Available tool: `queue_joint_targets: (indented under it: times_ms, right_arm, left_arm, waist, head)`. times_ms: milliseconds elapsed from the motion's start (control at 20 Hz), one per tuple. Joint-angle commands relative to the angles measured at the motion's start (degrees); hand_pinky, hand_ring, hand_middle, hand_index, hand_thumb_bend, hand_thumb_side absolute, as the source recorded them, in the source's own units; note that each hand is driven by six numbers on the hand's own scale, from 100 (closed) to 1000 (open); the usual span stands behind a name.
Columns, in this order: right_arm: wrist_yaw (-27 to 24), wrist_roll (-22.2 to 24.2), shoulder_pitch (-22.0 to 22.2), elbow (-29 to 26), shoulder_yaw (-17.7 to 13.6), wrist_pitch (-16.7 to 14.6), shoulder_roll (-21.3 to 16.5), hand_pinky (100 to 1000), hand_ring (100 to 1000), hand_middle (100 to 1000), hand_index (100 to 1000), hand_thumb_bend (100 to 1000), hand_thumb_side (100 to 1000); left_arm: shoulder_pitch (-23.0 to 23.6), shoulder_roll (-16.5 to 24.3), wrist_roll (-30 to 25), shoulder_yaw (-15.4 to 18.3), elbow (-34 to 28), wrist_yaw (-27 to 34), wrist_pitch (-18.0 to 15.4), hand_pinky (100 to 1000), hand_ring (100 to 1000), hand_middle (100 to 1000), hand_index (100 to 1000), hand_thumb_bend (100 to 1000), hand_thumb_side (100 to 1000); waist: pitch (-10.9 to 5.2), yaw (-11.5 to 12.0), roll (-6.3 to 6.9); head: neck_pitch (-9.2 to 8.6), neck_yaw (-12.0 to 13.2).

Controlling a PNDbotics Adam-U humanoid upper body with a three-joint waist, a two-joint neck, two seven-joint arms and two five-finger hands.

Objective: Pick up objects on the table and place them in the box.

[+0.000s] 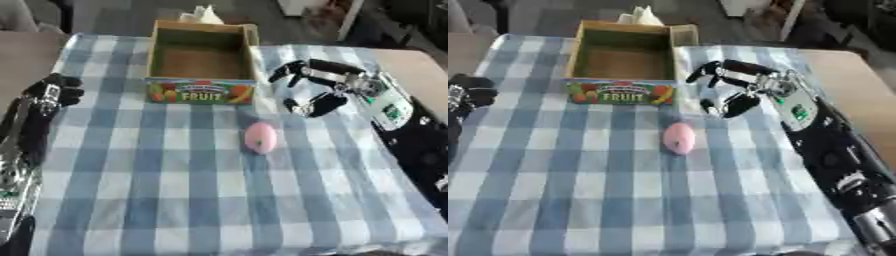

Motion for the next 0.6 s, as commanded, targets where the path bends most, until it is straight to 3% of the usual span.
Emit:
queue_joint_targets:
  times_ms: [50,600]
  right_arm:
    - [-0.2,1.7,-1.3,-0.1,1.1,-2.2,-1.4,774,982,838,882,100,115]
    - [0.4,6.1,-0.1,-0.9,5.0,-7.4,0.7,784,984,840,880,100,130]
  left_arm:
    - [-0.4,1.4,0.0,0.5,-0.5,-0.2,-0.1,786,727,684,707,100,808]
    - [-0.3,1.5,-0.2,0.4,-0.3,0.0,-0.2,786,728,685,707,100,809]
  waist:
    - [-1.01,-0.4,0.26]
    - [-1.00,-0.3,0.62]
  head:
    - [0.31,-0.5]
    - [0.31,-1.6]
